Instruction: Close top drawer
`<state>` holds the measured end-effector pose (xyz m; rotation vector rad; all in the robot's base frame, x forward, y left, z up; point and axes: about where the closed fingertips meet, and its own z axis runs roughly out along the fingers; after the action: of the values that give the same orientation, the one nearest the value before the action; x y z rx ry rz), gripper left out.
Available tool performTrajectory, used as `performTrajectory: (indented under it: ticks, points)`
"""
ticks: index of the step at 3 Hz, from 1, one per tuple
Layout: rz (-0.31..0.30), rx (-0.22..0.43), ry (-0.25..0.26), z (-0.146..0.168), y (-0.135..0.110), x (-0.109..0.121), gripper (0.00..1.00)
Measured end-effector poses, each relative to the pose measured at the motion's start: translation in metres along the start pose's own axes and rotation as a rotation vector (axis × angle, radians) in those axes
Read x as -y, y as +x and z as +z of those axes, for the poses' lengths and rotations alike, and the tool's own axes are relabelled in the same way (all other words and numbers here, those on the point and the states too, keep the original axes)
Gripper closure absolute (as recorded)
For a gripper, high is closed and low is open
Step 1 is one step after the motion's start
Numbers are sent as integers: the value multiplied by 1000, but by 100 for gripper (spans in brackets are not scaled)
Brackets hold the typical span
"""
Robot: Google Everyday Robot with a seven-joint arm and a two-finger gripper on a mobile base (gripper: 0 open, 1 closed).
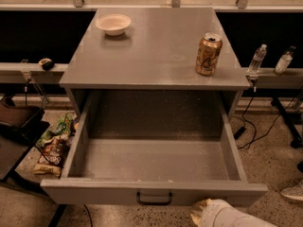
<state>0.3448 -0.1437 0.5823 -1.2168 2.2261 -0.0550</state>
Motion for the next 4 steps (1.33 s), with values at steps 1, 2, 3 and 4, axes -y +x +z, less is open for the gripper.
performTrajectory:
  ticks: [1, 2, 3, 4]
  points:
    - [1, 32, 28, 16, -25, 19, 100]
    - [-17, 62, 34, 29, -52, 32, 100]
    - [-43, 95, 33, 44, -84, 47, 100]
    - [-65, 116, 28, 64, -113, 65, 100]
